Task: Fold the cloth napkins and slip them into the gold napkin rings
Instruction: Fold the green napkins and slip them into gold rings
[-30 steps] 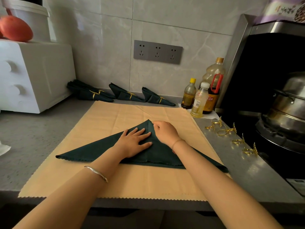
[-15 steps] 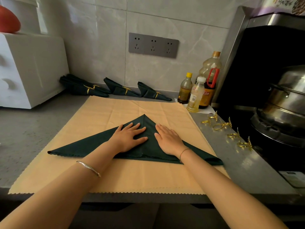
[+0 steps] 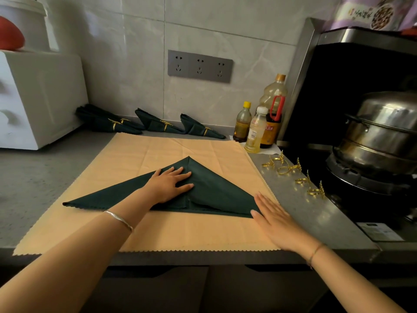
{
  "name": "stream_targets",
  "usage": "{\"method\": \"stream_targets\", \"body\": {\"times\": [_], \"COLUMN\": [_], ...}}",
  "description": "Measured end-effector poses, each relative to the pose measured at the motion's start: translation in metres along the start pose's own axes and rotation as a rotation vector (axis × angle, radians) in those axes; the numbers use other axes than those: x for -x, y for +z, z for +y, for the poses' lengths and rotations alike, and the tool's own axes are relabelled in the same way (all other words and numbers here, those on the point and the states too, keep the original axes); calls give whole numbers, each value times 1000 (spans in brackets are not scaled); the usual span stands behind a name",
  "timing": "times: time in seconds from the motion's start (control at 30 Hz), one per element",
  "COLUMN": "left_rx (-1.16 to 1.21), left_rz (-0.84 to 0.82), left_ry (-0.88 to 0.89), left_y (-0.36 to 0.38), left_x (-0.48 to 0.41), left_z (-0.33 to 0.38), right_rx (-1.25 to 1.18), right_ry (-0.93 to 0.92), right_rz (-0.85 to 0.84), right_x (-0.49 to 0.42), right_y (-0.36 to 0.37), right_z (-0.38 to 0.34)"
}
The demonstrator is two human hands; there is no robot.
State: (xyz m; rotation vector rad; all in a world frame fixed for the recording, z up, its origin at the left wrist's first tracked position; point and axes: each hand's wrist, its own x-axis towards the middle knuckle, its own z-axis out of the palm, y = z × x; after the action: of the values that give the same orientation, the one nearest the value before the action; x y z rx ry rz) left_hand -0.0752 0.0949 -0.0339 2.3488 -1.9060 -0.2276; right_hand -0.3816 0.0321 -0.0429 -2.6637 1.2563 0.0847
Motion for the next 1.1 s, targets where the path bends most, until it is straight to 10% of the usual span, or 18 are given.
{"method": "stream_targets", "body": {"times": [0.5, 1.1], "left_rx": [23, -2], "left_rz": [24, 22], "left_ry": [22, 53], "left_y": [10, 10], "left_x": [72, 77], "left_z": [24, 10], "right_rx": [-174, -77], "right_ry": [-352, -373], "right_rz": [401, 455], "right_x": [-7, -20], "right_y": [-6, -7], "right_z": [-77, -97]}}
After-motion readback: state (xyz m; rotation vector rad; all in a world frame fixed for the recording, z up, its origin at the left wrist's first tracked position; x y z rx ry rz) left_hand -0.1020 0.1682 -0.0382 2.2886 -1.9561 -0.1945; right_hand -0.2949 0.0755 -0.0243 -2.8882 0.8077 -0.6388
